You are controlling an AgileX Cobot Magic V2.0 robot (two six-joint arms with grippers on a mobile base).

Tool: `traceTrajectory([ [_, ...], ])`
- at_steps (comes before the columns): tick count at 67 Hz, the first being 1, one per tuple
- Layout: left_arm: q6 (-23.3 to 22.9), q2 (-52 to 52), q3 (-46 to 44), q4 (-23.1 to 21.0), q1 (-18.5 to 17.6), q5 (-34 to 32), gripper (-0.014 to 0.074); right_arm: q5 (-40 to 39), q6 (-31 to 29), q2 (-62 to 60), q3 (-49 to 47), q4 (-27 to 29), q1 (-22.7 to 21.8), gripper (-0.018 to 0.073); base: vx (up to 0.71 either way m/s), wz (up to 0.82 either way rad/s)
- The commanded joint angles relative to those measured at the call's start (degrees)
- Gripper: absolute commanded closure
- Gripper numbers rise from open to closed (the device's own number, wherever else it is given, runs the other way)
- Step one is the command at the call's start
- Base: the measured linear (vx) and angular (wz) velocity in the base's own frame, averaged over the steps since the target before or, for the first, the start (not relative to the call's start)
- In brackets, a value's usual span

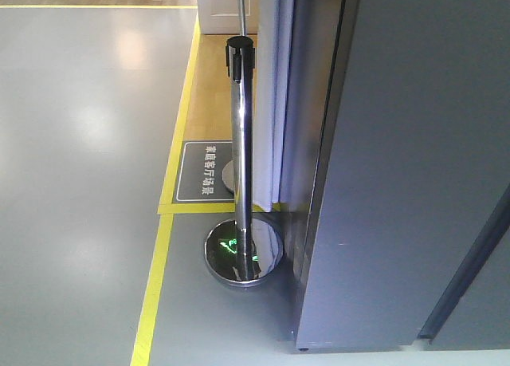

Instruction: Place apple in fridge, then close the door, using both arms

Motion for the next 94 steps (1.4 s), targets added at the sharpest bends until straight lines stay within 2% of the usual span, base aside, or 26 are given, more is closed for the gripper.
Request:
traceTrajectory([
  [1,-0.8,-1.0,1.4,-0.1,-0.4,-4.8,0.0602,-3.7,-0.1,0.6,-1.4,-0.1,0.0,0.0561,0.0,0.0],
  [59,-0.8,-0.9,1.4,-0.1,-0.4,-4.8,0.0602,-5.0,-0.8,0.2,-0.7,-0.9,0.0,0.0561,0.0,0.0],
  [67,-0.8,-0.9,1.4,-0.1,-0.4,-4.8,0.0602,-15.8,-0.8,-1.8,5.9,-0.5,-0.1,0.0561,0.0,0.0],
  [82,-0.8,-0.9,1.4,-0.1,-0.4,-4.8,0.0602,-43.3,-0.8,-8.8,25.5,-0.1,-0.1,0.0561,0.0,0.0],
  [94,-0.8,-0.9,1.4,-0.1,-0.4,-4.8,0.0602,-56.1,-0.8,-15.8,38.0,1.2,-0.1,0.0561,0.0,0.0],
])
